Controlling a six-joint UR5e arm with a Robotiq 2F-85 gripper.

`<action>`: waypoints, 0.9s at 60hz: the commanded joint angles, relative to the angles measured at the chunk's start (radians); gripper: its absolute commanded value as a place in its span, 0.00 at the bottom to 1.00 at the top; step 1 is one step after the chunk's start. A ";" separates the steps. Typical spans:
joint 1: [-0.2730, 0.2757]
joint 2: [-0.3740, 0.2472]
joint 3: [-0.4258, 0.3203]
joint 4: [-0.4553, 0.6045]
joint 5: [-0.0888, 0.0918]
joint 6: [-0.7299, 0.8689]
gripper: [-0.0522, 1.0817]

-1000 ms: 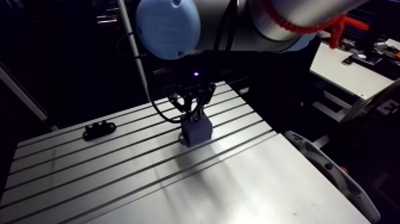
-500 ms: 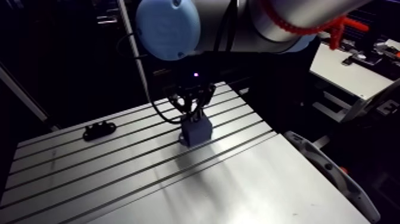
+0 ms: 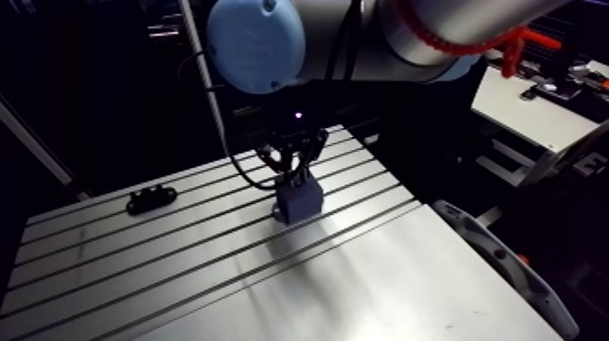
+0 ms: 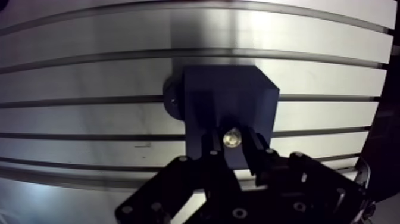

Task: Pick up the M10 bolt and insert it into the hex recess until seated.

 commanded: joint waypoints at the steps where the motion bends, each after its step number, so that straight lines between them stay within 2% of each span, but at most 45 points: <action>1: 0.000 0.000 0.001 0.000 0.000 0.001 0.63; 54: 0.000 0.004 0.002 -0.017 0.002 0.000 0.65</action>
